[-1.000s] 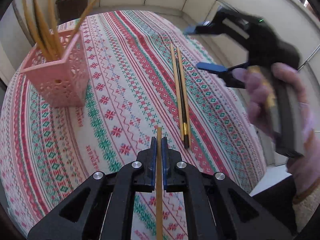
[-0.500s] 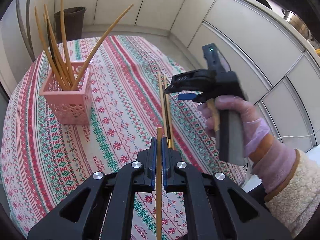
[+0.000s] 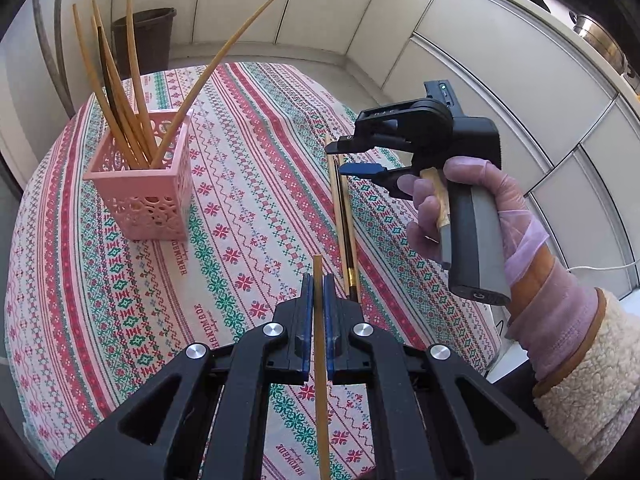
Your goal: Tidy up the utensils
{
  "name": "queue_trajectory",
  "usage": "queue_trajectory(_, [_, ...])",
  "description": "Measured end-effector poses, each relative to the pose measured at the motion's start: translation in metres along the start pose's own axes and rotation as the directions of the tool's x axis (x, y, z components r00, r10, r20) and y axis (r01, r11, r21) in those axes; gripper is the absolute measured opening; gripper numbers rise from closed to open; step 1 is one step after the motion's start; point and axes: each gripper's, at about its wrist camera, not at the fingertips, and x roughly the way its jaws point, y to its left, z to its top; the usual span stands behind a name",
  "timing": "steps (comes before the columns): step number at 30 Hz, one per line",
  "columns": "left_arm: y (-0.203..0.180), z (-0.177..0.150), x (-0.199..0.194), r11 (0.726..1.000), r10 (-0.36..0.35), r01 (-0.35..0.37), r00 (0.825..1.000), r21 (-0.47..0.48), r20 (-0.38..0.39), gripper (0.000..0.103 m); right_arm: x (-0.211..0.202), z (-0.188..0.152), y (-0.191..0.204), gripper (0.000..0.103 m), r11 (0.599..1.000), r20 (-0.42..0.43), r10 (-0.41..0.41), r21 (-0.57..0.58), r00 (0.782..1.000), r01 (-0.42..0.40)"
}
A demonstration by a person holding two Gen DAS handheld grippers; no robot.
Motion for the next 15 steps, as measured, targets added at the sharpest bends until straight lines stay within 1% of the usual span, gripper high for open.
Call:
queue_trajectory(2, [0.001, 0.000, 0.002, 1.000, -0.001, 0.001, 1.000, 0.000, -0.002, 0.005, 0.003, 0.002, -0.004, 0.030, 0.999, 0.005, -0.043, 0.008, 0.999, 0.043])
queue_trajectory(4, [0.002, 0.001, 0.004, 1.000, -0.002, 0.002, 1.000, -0.004, -0.010, 0.005, 0.003, 0.002, -0.005, 0.029, 0.999, 0.000, -0.039, 0.016, 0.999, 0.039])
queue_trajectory(7, [0.004, 0.001, 0.008, 1.000, -0.005, 0.005, 1.000, -0.009, -0.025, 0.005, -0.003, 0.000, -0.001, 0.029, 0.996, 0.024, -0.083, -0.016, 0.996, 0.083])
queue_trajectory(9, [0.004, 0.000, 0.009, 1.000, -0.006, 0.006, 1.000, -0.005, -0.030, 0.005, -0.002, 0.000, 0.001, 0.029, 0.991, 0.031, -0.126, -0.040, 0.992, 0.127])
queue_trajectory(11, [0.003, -0.001, 0.011, 1.000, -0.003, 0.003, 0.999, 0.002, -0.034, 0.005, 0.004, -0.001, 0.002, 0.027, 0.979, 0.022, -0.192, -0.062, 0.981, 0.193])
queue_trajectory(13, [0.003, -0.001, 0.012, 1.000, -0.003, 0.003, 0.999, 0.000, -0.036, 0.005, 0.007, -0.001, 0.009, 0.017, 0.962, 0.038, -0.252, -0.100, 0.967, 0.255])
queue_trajectory(15, [0.004, -0.001, 0.013, 1.000, -0.004, 0.004, 0.999, -0.004, -0.039, 0.005, 0.009, -0.002, 0.014, 0.014, 0.946, 0.053, -0.297, -0.119, 0.953, 0.302])
